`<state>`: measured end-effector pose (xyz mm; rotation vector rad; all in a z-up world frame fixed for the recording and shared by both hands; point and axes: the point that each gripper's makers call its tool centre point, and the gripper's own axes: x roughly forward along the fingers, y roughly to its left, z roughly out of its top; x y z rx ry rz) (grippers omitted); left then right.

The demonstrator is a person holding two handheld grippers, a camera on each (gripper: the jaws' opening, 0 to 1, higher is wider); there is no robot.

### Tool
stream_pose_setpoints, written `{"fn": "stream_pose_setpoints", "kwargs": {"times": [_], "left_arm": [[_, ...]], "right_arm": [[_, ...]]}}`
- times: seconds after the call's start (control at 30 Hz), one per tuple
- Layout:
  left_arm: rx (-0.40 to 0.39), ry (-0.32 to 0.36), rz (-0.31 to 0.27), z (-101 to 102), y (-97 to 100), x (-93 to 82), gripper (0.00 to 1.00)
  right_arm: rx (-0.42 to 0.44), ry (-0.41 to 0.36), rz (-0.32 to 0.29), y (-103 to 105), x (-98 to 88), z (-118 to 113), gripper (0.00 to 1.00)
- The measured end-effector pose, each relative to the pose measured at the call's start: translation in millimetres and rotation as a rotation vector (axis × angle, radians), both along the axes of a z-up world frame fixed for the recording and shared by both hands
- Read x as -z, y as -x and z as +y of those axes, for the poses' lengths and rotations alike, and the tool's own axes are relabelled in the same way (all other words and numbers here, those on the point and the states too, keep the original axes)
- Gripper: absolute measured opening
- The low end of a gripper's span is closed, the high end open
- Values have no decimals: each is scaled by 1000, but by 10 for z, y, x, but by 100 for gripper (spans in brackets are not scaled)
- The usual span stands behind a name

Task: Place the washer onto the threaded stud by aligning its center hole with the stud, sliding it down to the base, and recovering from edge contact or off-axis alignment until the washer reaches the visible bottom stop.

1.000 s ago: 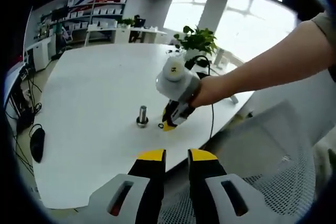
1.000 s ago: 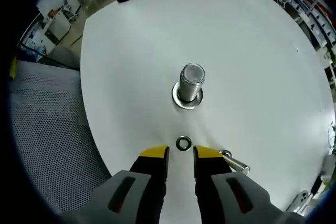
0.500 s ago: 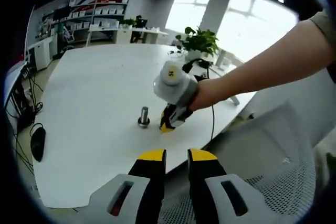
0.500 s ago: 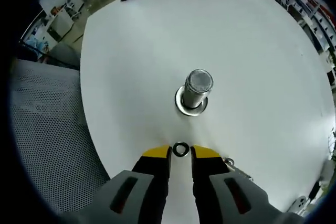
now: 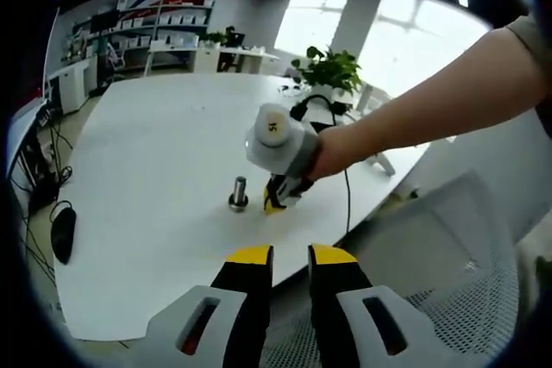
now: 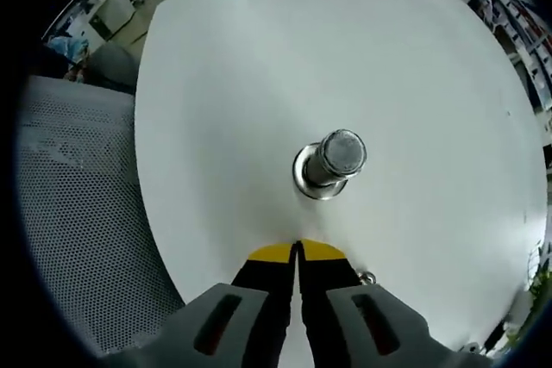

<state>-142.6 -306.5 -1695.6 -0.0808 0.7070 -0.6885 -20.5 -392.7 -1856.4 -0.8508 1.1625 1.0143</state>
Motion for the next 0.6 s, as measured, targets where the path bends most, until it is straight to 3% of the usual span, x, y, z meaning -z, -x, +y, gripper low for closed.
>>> {"fn": "stream_pose_setpoints", "kwargs": {"times": [0.17, 0.23, 0.27, 0.3, 0.43, 0.6], "left_arm": [[5, -1, 0, -9, 5, 0, 14], [6, 0, -1, -11, 5, -2, 14], [7, 0, -2, -13, 6, -3, 14], [8, 0, -2, -13, 7, -6, 14], [11, 2, -5, -20, 4, -11, 14], [13, 3, -4, -20, 9, -9, 14]], "right_arm": [[-3, -10, 22, 77, -18, 30, 11], [-7, -1, 24, 98, -24, 12, 20], [-46, -4, -26, 30, -67, -3, 21], [-49, -12, -32, 28, -86, -10, 21], [-3, 3, -10, 6, -69, -156, 21], [-9, 46, 3, 20, -21, -292, 23]]}}
